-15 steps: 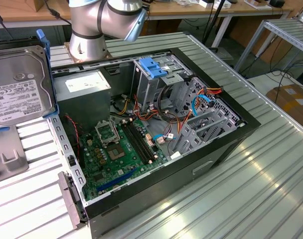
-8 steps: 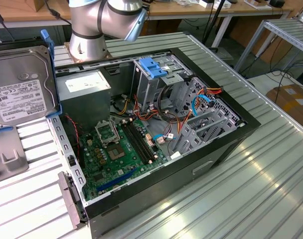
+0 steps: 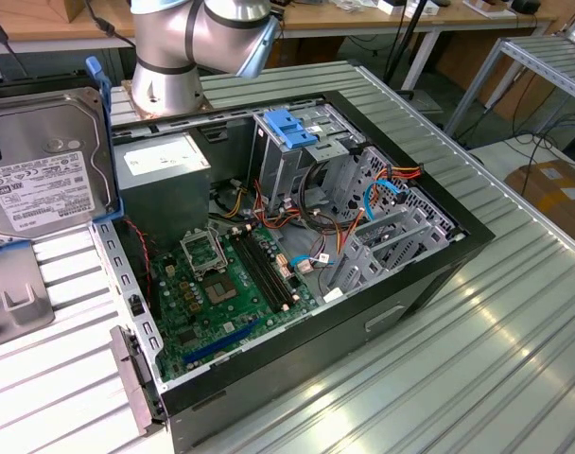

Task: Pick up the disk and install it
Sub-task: 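Pick up the disk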

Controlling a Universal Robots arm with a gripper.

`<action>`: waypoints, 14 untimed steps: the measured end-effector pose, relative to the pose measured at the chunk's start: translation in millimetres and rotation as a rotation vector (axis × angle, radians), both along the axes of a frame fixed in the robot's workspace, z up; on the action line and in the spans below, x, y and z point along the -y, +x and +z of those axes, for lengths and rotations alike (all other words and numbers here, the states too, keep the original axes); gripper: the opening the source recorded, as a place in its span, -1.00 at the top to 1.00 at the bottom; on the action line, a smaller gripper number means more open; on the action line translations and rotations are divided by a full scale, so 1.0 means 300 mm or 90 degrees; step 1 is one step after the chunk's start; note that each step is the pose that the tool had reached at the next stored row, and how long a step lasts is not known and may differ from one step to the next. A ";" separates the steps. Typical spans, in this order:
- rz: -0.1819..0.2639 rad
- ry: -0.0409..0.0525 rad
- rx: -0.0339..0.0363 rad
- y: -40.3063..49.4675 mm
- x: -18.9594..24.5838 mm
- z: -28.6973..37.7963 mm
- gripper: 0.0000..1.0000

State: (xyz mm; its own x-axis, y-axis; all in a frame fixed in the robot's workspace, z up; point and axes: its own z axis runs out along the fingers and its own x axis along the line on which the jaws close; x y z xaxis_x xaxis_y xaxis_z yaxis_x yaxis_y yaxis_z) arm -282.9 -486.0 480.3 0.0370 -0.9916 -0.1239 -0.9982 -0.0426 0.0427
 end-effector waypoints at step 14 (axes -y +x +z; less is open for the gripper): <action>0.000 0.0000 0.0000 0.035 0.009 -0.001 0.25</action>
